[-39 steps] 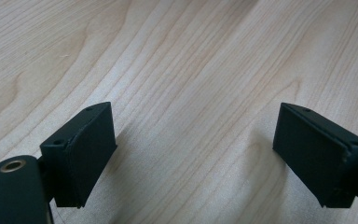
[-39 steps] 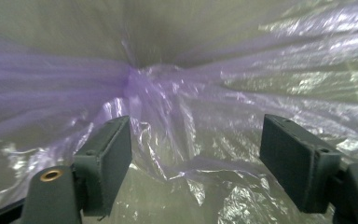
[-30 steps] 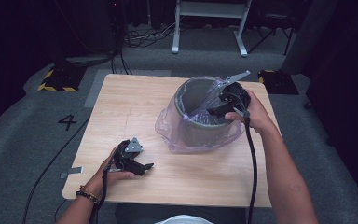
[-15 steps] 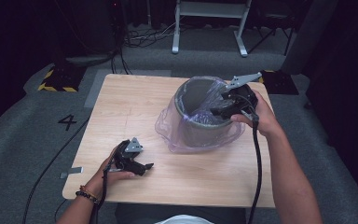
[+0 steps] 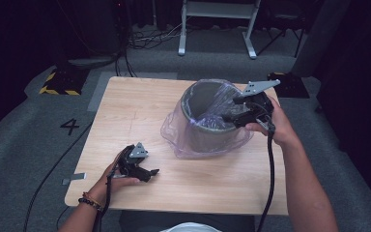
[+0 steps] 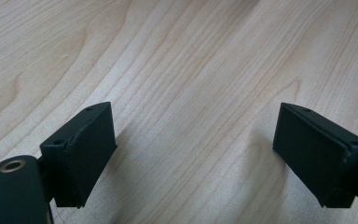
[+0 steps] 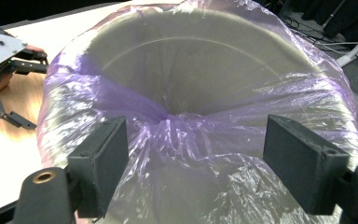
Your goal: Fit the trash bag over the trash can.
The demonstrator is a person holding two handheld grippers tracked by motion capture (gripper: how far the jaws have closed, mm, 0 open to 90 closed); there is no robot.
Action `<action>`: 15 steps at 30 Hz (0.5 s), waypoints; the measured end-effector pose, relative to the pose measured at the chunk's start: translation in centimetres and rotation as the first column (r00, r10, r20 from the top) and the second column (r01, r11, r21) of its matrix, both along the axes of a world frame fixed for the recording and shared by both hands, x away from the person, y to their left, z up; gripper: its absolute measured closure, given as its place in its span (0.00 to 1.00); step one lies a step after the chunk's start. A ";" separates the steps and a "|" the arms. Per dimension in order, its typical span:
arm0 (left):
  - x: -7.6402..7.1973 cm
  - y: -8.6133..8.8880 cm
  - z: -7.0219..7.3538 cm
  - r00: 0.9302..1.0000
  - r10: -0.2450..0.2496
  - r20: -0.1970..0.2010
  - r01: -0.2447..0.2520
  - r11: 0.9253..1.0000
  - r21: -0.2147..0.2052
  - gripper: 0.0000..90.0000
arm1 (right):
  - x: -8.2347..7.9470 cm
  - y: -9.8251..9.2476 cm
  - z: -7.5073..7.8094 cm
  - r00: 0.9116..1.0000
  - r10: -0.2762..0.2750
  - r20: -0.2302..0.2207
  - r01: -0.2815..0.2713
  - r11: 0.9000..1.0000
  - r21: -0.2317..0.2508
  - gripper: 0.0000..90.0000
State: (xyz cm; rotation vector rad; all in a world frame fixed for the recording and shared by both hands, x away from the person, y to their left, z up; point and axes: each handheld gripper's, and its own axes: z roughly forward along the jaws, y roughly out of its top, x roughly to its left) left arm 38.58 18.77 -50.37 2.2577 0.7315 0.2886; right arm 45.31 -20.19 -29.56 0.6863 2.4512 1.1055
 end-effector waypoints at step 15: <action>0.0 0.0 0.0 1.000 0.000 0.000 0.000 1.000 0.000 0.14 | -2.1 -1.4 -0.2 0.999 -0.029 0.045 0.029 0.999 -0.016 0.25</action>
